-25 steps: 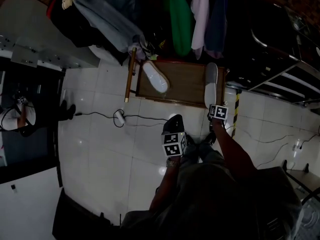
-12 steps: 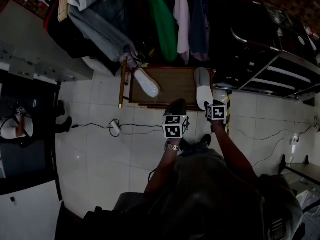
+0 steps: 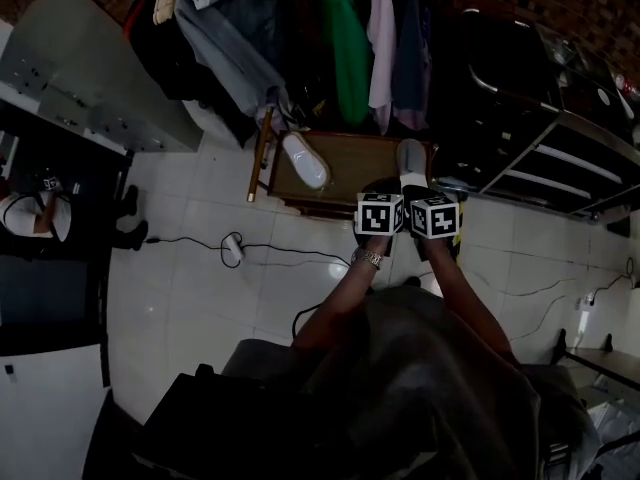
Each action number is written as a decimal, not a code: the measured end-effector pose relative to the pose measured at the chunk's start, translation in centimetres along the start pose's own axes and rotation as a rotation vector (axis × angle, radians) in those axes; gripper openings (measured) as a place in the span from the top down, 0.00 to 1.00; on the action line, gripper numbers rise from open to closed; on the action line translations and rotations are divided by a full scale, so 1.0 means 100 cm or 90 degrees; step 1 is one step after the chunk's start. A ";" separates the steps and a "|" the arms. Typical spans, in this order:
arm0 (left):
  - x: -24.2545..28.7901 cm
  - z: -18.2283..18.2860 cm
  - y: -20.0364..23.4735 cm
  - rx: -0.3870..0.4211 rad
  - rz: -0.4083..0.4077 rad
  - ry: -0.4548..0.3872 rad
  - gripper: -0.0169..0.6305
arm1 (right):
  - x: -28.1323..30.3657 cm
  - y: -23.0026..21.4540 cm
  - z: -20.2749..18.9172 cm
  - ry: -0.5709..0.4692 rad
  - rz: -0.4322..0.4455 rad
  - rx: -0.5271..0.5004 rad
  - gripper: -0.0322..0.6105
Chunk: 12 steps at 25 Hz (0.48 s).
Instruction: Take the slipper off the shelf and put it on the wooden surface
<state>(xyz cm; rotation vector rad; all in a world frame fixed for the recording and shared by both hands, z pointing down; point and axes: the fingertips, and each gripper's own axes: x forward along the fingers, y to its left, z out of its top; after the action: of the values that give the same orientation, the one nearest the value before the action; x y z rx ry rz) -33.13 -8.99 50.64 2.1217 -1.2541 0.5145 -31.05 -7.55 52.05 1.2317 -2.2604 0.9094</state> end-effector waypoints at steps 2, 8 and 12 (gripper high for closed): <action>-0.002 0.003 0.001 0.021 0.009 -0.002 0.96 | -0.002 -0.005 -0.003 0.015 -0.021 -0.034 0.95; -0.007 0.013 -0.008 0.039 0.019 -0.021 0.96 | -0.016 -0.009 0.012 -0.010 -0.030 -0.057 0.95; -0.003 0.010 -0.020 0.041 0.002 -0.018 0.96 | -0.025 -0.012 0.016 -0.019 -0.026 -0.054 0.95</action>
<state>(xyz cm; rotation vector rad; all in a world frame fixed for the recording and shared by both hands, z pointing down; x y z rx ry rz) -31.48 -8.73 49.11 2.1870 -1.2725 0.5346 -28.81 -7.67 49.75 1.2560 -2.2642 0.7770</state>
